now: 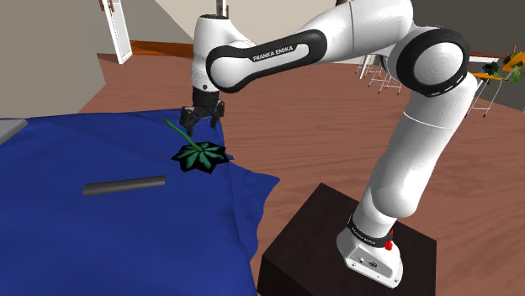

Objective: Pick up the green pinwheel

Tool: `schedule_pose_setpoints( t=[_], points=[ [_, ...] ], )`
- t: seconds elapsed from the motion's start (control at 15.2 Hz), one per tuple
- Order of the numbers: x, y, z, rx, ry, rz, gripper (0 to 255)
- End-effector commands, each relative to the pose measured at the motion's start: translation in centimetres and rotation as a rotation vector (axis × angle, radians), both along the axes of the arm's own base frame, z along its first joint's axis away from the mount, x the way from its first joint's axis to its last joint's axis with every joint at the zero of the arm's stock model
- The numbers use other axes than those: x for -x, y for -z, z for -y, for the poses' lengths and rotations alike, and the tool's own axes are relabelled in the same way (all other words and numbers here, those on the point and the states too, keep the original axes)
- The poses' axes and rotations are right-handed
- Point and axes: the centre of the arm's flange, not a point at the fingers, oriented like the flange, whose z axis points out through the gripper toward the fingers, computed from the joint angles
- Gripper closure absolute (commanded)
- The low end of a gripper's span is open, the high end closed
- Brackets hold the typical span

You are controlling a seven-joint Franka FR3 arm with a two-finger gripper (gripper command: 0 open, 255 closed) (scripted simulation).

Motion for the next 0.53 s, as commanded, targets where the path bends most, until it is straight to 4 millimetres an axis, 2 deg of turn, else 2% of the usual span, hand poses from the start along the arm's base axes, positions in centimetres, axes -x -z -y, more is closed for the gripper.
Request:
schedule_pose_setpoints(
  t=[0.0,0.13,0.46],
  points=[
    [-1.7,0.0,-1.7,0.008,-0.002,0.028,0],
    [-3.1,0.2,-2.9,0.014,-0.003,0.048,0],
    [-3.1,2.8,-2.9,0.014,-0.003,0.048,0]
  ],
)
